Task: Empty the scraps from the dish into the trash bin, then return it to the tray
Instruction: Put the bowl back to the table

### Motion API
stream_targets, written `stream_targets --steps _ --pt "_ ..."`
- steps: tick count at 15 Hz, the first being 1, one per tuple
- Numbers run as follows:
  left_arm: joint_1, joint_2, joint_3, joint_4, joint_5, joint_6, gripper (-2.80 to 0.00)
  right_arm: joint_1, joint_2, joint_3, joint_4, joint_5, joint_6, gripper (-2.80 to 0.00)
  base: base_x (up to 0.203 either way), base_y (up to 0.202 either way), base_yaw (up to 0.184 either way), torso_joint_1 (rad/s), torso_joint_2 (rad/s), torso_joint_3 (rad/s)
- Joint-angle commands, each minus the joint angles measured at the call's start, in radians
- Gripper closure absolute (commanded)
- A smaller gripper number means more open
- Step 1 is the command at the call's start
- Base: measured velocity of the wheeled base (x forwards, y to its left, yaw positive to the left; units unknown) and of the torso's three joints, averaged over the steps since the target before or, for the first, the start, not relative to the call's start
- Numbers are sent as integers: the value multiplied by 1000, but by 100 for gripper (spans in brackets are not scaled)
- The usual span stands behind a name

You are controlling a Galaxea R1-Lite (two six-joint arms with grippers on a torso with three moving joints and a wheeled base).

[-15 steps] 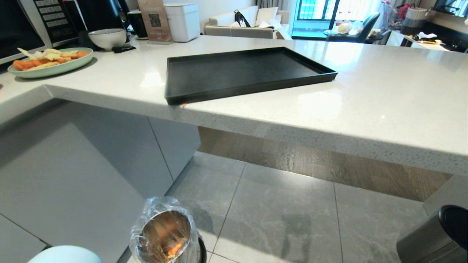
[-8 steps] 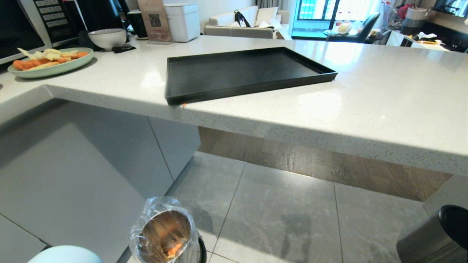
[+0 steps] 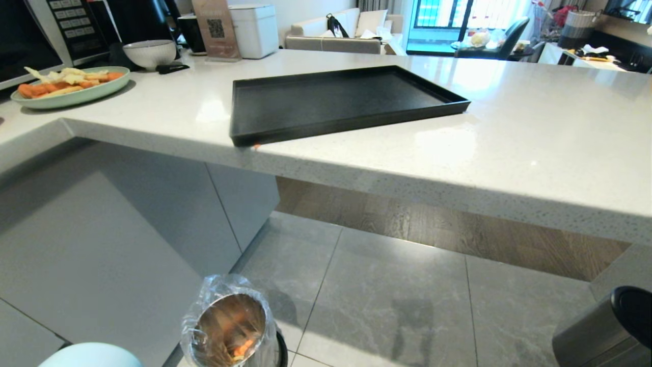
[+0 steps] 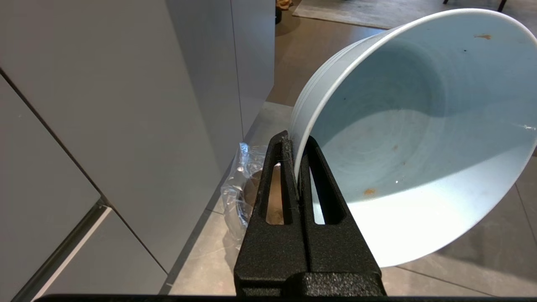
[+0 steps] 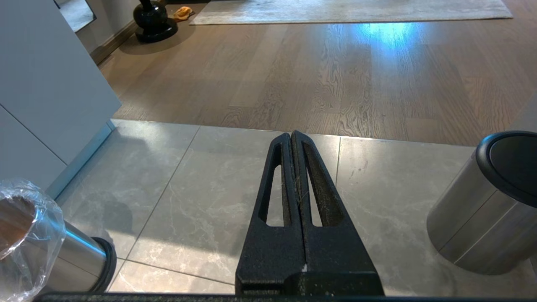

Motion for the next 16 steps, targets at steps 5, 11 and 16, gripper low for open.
stream_targets --steps 5,11,16 --pt "0 2 0 0 0 0 0 0 0 0 0 0 -2 0 0 0 0 0 0 0" --pt "0 2 0 0 0 0 0 0 0 0 0 0 -3 0 0 0 0 -10 -87 -98" --pt "0 2 0 0 0 0 0 0 0 0 0 0 -2 0 0 0 0 0 -398 -398"
